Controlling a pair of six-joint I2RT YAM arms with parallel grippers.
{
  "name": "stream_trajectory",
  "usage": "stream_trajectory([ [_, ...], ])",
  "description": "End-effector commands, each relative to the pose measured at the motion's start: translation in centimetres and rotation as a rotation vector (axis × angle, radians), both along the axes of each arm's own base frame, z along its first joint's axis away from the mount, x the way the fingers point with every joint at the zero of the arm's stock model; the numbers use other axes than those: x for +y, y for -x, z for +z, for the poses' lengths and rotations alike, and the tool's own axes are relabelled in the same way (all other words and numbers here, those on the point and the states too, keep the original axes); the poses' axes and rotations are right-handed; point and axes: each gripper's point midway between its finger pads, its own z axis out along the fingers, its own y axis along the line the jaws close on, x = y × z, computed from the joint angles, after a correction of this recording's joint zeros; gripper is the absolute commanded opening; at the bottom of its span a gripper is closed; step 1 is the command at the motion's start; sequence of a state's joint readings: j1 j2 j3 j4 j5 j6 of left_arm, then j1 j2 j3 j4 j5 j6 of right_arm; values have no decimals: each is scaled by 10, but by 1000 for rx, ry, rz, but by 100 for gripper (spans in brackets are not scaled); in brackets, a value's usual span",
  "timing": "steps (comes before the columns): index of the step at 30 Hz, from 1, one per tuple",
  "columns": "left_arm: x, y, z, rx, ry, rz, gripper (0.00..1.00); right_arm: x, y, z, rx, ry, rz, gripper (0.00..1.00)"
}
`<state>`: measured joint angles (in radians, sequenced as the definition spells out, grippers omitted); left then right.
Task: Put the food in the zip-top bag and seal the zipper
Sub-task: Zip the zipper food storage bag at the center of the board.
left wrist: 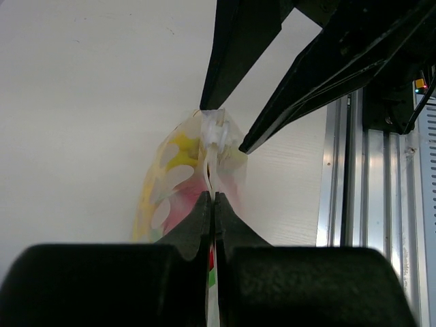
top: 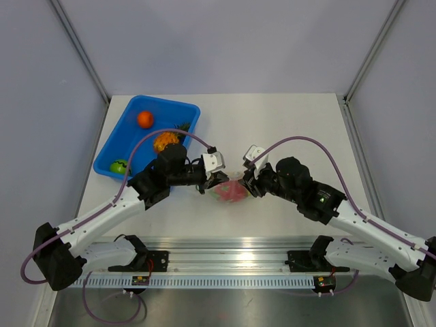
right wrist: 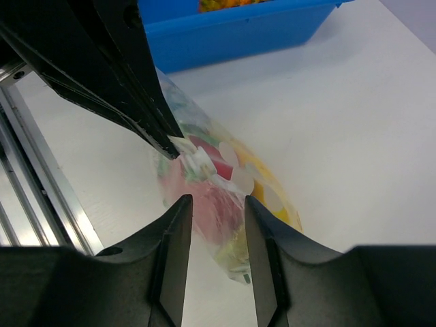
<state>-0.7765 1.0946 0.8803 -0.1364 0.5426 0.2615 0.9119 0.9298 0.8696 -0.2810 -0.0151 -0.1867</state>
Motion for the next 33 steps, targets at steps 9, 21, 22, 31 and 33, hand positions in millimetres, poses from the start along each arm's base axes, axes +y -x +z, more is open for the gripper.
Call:
stream_trajectory([
  [9,-4,4,36,-89,103,-47,0,1,-18,22,-107,23,-18,48],
  [21,-5,4,37,-85,104,-52,0,20,-2,22,-62,-7,110,14],
  [22,-5,4,37,-85,103,-54,0,21,0,23,-59,-11,113,11],
  [31,-6,2,33,-69,76,-63,26,18,8,36,-63,-51,133,0],
  [33,-5,3,38,-74,66,-80,53,17,9,35,-60,-49,134,0],
])
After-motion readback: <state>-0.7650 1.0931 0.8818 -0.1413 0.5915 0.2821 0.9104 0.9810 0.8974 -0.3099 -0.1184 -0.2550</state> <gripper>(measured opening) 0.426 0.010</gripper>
